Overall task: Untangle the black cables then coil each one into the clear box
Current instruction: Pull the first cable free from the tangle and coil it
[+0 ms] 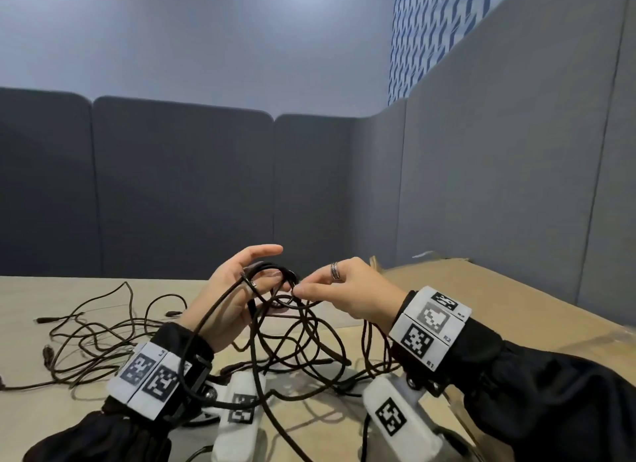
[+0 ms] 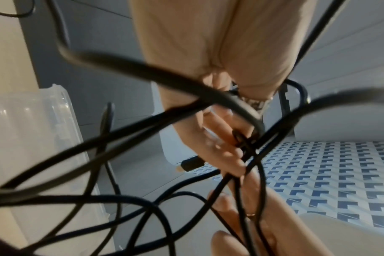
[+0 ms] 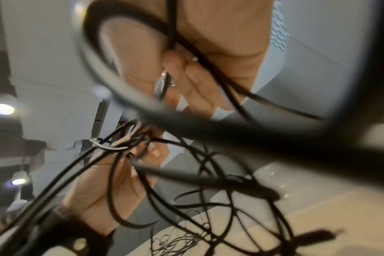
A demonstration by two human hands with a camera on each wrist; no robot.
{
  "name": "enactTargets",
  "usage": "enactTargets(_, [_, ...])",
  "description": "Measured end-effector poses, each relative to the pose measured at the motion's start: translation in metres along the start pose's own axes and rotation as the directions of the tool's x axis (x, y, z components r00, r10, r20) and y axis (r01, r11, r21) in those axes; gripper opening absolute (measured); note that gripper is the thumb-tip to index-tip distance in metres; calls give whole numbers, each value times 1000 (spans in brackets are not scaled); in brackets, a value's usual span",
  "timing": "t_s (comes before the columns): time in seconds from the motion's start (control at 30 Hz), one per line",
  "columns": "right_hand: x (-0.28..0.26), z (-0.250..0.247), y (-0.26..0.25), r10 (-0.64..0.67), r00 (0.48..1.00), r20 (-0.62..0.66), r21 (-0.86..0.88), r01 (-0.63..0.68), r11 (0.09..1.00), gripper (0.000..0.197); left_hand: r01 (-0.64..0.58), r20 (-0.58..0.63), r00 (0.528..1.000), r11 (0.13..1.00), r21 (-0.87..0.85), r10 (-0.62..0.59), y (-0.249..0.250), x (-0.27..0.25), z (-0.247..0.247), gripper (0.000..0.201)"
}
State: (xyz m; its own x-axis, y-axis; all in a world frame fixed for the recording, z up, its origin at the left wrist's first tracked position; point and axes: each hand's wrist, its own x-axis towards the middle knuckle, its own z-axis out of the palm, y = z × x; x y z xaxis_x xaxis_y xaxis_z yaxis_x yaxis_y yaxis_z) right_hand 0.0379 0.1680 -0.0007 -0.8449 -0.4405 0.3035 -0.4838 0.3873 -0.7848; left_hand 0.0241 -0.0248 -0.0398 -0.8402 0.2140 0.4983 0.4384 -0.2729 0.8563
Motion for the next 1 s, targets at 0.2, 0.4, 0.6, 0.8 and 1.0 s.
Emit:
enactTargets(0.2, [8, 8, 4, 55, 983, -176, 121, -34, 992, 10, 59, 45, 997, 996, -70, -56, 2, 1, -7, 69])
enactTargets(0.4, [8, -15, 1, 107, 966, -237, 284, -37, 958, 14, -10, -41, 999, 947, 320, 24, 7, -2, -9, 34])
enactTargets(0.6, [1, -38, -3, 140, 987, -81, 337, -105, 936, 13, 1, -34, 999, 887, 463, 17, 12, -3, -13, 17])
enactTargets(0.8, [-7, -50, 6, 107, 980, -167, 274, -58, 960, 17, 117, -19, 992, 824, 555, -128, 14, -3, -24, 27])
enactTargets(1.0, [-5, -63, 16, 129, 930, -345, 357, 3, 934, 17, 244, 107, 940, 858, 452, -323, 11, -8, -20, 23])
